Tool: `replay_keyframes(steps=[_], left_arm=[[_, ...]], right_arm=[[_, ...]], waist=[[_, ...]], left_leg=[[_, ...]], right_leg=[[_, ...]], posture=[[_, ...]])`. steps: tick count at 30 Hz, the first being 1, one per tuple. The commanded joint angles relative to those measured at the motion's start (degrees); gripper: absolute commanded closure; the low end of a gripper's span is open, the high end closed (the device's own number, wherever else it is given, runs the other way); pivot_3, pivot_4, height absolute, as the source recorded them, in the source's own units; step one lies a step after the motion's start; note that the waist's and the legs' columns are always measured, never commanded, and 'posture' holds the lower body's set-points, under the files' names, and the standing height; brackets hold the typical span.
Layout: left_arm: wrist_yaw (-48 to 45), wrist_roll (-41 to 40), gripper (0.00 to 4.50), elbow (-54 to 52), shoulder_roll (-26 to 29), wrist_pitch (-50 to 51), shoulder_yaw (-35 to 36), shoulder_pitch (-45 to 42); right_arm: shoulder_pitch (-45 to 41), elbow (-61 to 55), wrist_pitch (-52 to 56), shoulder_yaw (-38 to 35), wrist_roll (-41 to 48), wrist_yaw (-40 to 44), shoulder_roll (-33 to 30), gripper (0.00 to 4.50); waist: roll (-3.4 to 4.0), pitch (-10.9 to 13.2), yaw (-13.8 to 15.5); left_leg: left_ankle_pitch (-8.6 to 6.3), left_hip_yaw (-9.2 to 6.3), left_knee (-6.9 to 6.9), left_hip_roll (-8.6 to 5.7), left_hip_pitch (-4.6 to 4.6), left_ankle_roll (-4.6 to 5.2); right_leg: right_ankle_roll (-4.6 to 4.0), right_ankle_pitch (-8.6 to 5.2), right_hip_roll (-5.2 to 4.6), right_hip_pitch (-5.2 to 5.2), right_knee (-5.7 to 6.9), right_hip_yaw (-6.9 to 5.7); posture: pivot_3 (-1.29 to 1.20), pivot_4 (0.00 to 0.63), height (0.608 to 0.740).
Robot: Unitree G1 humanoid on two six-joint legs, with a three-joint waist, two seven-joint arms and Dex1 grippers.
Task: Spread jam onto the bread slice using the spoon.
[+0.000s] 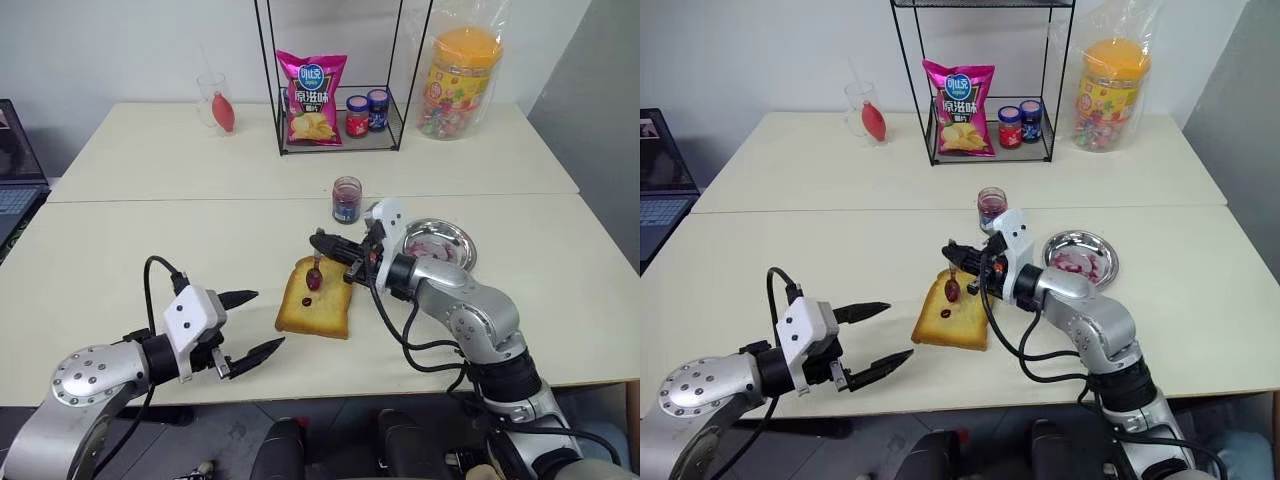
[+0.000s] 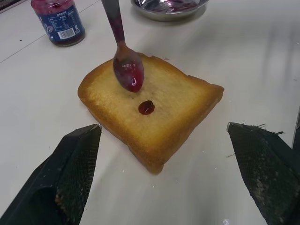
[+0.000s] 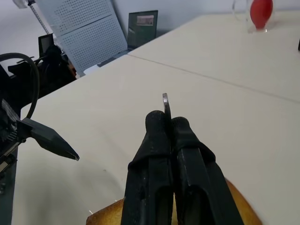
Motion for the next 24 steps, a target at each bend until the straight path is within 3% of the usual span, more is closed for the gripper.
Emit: replay_keyframes(steps=[1, 5, 9, 13, 19, 24], left_arm=[[0.2, 0.2, 0.00, -0.4, -0.2, -1.6, -0.4, -0.5], [0.3, 0.2, 0.00, -0.1, -0.7, -2.1, -1.0, -0.5], [1.1, 0.8, 0.00, 0.4, -1.9, -3.6, -1.1, -0.8], [0.6, 1.6, 0.00, 0.7, -2.0, -5.5, -0.7, 0.3], [-0.8, 2.3, 0.00, 3.6, -1.6, -8.6, 1.7, 3.1], [-0.8, 2.3, 0.00, 5.0, -1.6, -9.6, 2.4, 3.3]], right_arm=[[0.0, -4.4, -4.3, 0.8, -2.0, 3.6, -1.7, 4.48], [-1.5, -4.6, -2.9, -3.2, 0.9, 4.1, -2.0, 4.48], [-0.7, -1.5, 10.1, -12.6, 12.3, -4.1, 3.5, 4.48], [1.2, 0.5, 16.5, -17.9, 18.0, -9.6, 7.4, 4.48], [2.4, 2.9, 20.2, -22.2, 23.0, -15.3, 12.3, 4.48], [2.8, 4.2, 20.7, -21.6, 23.5, -16.8, 14.9, 4.48]], waist=[[0.00, 0.0, 0.0], [0.00, 0.0, 0.0], [-0.02, 0.0, 0.1], [-0.01, 0.0, 0.1], [0.00, 0.0, 0.0], [0.01, 0.0, -0.1]], left_leg=[[0.00, 0.00, 0.00, 0.00, 0.00, 0.00], [0.00, 0.01, 0.00, 0.00, 0.00, 0.00], [0.00, 0.01, 0.01, 0.09, 0.01, 0.00], [0.00, 0.02, 0.00, 0.18, 0.01, 0.00], [-0.01, 0.07, -0.02, 0.33, 0.01, -0.01], [-0.01, 0.07, -0.02, 0.50, 0.02, -0.01]], right_leg=[[0.00, 0.00, 0.00, 0.00, 0.00, 0.00], [0.00, 0.00, 0.00, 0.00, -0.01, 0.01], [0.00, 0.01, 0.05, 0.00, 0.03, 0.00], [-0.02, 0.02, 0.12, 0.00, 0.02, -0.01], [-0.14, 0.02, 0.28, -0.05, 0.02, 0.02], [-0.26, 0.03, 0.48, -0.09, 0.02, 0.01]], posture=[[0.00, 0.150, 0.740], [0.00, 0.150, 0.740], [0.00, 0.150, 0.740], [0.00, 0.150, 0.740], [0.00, 0.150, 0.740], [0.00, 0.150, 0.740]])
